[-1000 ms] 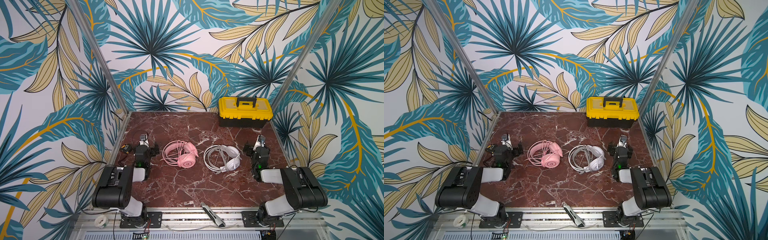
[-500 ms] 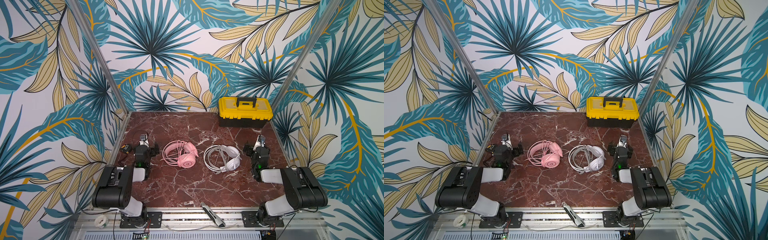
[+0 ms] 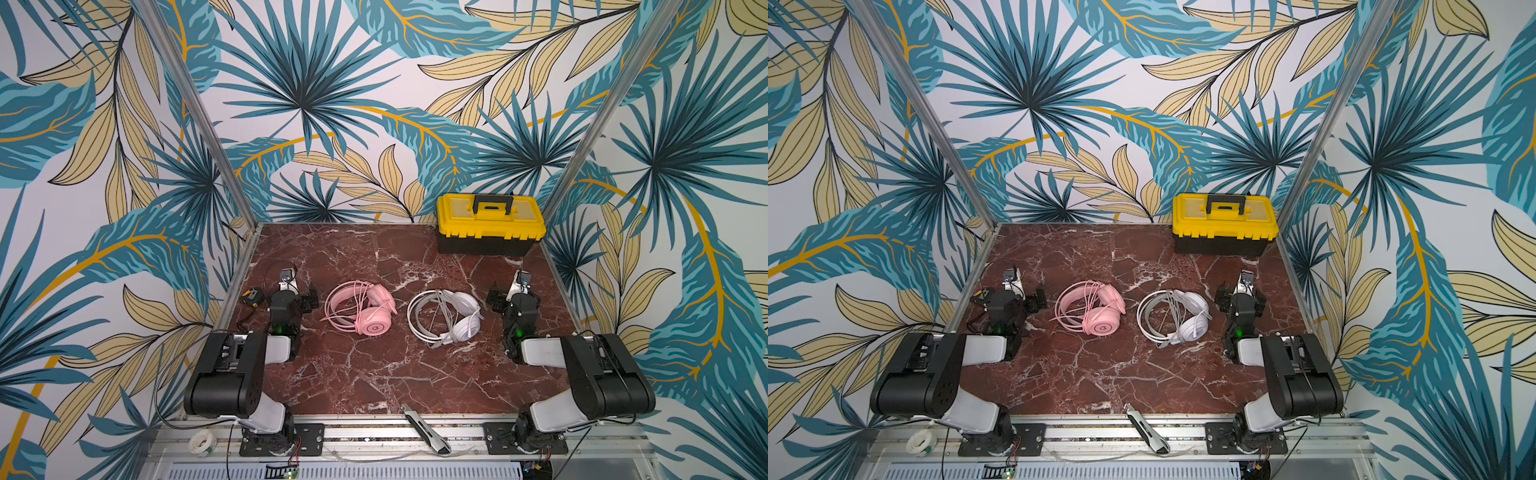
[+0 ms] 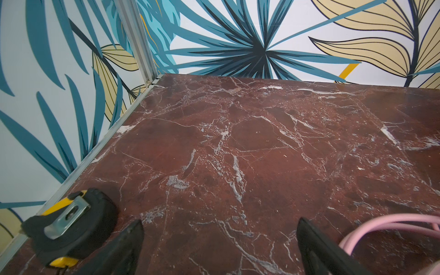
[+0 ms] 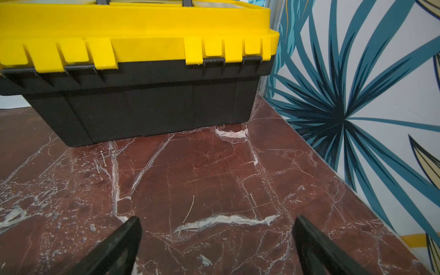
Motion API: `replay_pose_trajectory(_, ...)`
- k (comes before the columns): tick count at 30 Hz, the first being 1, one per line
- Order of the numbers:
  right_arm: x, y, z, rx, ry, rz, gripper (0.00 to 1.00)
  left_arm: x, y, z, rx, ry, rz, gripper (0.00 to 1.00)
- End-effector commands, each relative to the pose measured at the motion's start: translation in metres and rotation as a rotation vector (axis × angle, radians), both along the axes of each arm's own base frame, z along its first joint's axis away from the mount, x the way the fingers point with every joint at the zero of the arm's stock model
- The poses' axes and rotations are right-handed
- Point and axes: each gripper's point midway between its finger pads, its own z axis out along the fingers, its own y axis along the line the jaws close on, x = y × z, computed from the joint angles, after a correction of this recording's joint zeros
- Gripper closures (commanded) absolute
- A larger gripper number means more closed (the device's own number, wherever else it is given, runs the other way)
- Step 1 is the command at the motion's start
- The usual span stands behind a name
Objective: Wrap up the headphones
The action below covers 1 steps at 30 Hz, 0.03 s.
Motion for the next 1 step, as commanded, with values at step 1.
replay_pose_trajectory(1, -0.0017, -0.0002, 0.0008, 0.013, -0.006, 0.0, 0.0, 0.004, 0.0022, 0.0119, 0.009, -0.032, -0.002, 0.01)
